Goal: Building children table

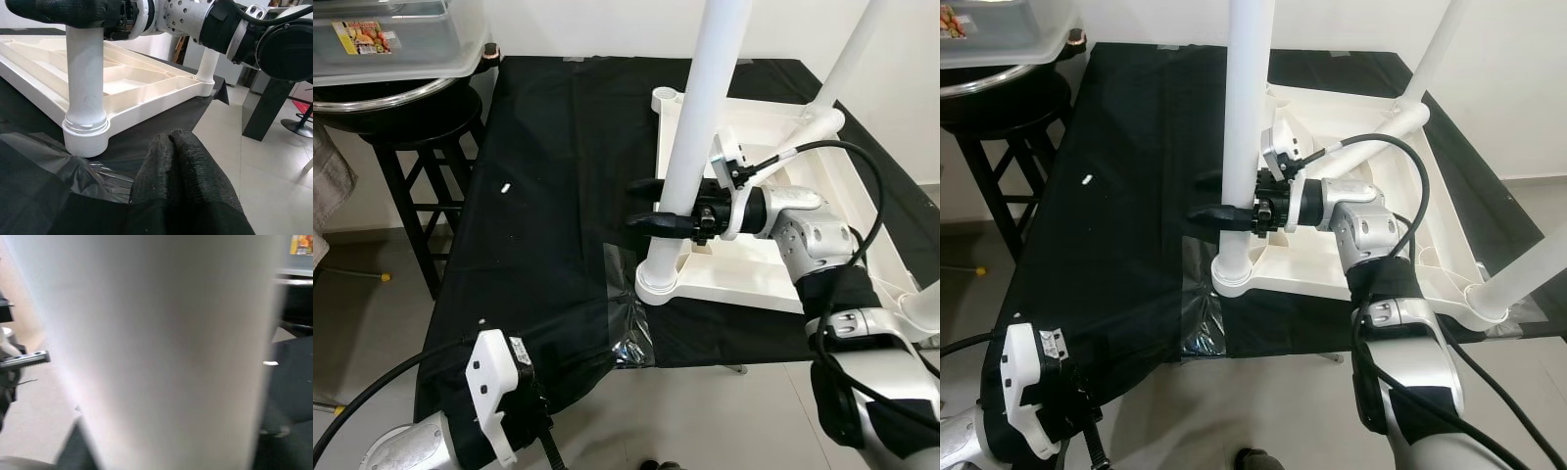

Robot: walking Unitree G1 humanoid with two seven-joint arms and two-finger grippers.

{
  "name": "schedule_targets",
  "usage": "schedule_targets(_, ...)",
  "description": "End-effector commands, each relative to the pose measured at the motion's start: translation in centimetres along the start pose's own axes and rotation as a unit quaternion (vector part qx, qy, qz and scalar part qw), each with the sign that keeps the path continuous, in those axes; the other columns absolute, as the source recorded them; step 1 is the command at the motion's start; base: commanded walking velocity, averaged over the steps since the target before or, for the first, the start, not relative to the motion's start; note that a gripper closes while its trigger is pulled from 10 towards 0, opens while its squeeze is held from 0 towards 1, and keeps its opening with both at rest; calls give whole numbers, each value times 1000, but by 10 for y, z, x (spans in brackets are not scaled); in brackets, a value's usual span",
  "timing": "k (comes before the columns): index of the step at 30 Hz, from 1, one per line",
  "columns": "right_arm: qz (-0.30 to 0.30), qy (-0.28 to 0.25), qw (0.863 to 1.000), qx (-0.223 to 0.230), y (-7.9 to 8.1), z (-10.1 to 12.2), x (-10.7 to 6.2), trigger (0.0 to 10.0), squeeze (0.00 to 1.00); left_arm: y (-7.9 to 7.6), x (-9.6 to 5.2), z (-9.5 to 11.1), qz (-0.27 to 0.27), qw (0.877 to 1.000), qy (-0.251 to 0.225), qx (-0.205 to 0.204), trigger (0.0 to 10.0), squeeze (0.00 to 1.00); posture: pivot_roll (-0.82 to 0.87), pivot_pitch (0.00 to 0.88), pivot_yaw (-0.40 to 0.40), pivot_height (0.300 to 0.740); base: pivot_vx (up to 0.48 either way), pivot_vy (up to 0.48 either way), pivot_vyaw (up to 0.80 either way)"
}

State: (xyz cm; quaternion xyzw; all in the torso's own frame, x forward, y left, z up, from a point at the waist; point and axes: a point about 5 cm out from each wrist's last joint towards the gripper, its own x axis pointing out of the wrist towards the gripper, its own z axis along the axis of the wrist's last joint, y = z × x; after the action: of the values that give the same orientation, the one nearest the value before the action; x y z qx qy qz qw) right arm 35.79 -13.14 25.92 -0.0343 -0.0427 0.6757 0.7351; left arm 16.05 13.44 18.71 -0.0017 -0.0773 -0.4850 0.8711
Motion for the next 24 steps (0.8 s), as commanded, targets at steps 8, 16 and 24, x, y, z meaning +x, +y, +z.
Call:
schedule_targets(8,-63,-16,998,-15,8,-15,-8,0,0,-1,3,-2,-4,1000,-5,-9,10000,0,67,197,-100,740,0,0,0)
schedule_targets(16,-524,49,850,9,75,-79,1,0,0,3,5,-3,-9,1000,-6,-6,10000,0,45,181,-82,740,0,0,0)
schedule_targets(24,-517,63,854,-13,84,-80,20,0,0,6,9,-3,-19,1000,-10,-3,10000,0,47,157,-70,740,0,0,0)
